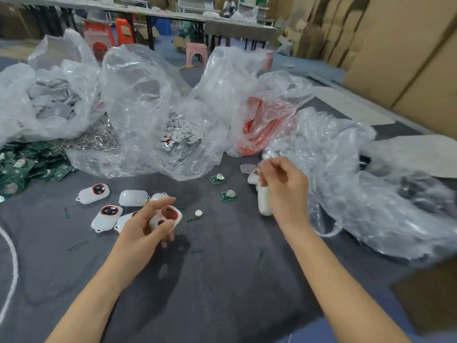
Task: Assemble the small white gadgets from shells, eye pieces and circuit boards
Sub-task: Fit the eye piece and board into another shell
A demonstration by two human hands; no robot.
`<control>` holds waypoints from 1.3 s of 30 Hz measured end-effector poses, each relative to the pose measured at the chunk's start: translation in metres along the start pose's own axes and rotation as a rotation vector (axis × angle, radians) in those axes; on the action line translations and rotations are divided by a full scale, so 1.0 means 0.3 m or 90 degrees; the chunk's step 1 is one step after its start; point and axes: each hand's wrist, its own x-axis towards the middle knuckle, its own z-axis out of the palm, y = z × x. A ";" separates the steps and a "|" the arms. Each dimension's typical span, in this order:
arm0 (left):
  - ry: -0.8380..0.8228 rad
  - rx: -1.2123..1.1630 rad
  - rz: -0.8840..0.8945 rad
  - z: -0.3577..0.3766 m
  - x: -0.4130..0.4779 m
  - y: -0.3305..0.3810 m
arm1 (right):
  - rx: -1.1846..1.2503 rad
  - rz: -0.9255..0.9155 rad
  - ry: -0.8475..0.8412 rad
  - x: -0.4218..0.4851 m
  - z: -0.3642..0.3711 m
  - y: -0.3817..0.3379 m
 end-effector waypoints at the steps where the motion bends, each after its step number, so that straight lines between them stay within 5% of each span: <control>1: 0.005 0.005 0.004 0.003 0.002 -0.005 | -0.004 -0.036 0.066 0.041 -0.081 -0.029; 4: 0.020 0.042 0.044 0.009 0.004 -0.012 | -0.102 -0.090 0.268 0.177 -0.343 -0.066; 6: 0.025 0.045 0.051 0.014 0.005 -0.014 | -0.259 -0.008 0.302 0.282 -0.498 -0.023; 11: 0.005 0.060 0.062 0.015 0.004 -0.015 | -0.693 0.392 0.021 0.384 -0.682 0.201; 14: -0.008 0.069 0.061 0.008 0.003 -0.006 | -0.799 0.337 -0.133 0.383 -0.639 0.230; 18: -0.014 0.086 0.055 0.002 0.000 -0.013 | -0.863 0.181 -0.198 0.403 -0.554 0.228; 24: -0.006 0.062 0.041 0.006 -0.002 -0.004 | -0.901 0.277 -0.198 0.429 -0.516 0.231; 32: -0.024 0.049 0.023 -0.001 0.005 -0.013 | -0.762 0.101 0.073 0.427 -0.543 0.205; 36: -0.037 0.055 0.032 -0.006 -0.002 -0.007 | -0.423 -0.105 0.322 0.349 -0.483 0.045; 39: -0.007 0.047 0.046 0.004 -0.008 -0.004 | -0.123 -0.151 0.288 0.153 -0.300 -0.070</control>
